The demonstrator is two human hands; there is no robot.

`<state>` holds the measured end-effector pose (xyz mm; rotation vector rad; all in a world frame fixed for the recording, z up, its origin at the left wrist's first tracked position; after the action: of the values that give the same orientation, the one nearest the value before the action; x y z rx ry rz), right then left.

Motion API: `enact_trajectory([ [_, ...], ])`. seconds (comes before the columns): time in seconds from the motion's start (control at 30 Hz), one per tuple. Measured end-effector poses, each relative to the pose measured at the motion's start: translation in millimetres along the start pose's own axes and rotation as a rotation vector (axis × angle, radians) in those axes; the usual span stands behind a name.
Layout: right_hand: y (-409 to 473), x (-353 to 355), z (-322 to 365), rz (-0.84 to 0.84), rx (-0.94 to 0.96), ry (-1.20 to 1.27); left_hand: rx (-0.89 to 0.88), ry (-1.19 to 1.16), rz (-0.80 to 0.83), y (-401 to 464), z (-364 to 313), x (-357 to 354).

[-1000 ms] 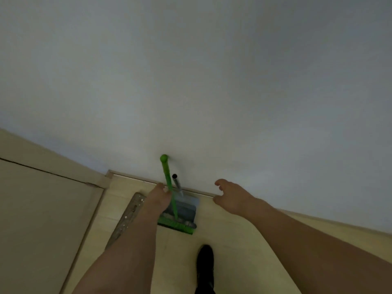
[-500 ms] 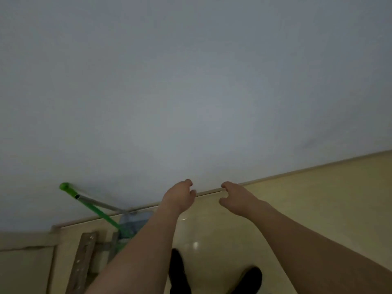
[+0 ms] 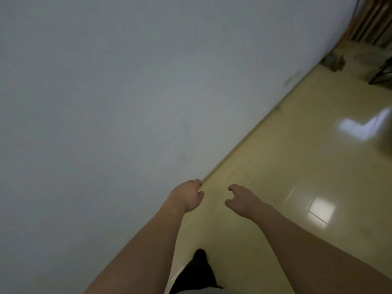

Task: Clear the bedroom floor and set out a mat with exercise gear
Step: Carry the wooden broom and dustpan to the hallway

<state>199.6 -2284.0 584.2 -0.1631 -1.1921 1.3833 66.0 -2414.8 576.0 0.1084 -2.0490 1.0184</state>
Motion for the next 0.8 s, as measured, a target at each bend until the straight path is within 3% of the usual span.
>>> enact_trajectory([
  [0.37,124,217,-133,-0.067,-0.121,0.152,-0.148,0.113,0.124,257,-151,101],
  [0.6,175,412,-198,-0.171,-0.191,0.237,-0.223,0.189,0.14,409,-285,218],
  [0.8,214,529,-282,-0.179,-0.242,0.303,-0.299,0.23,0.162,523,-405,271],
])
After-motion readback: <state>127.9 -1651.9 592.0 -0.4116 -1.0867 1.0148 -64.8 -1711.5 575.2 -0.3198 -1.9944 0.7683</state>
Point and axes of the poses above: each hand's wrist, its own y-axis towards the middle knuckle, its own x-axis out of the back of the hand, z = x × y, the point moved 1 cm from there along y, towards the middle knuckle, and after that the axes turned 12 degrees about z, right-handed, at the moved point
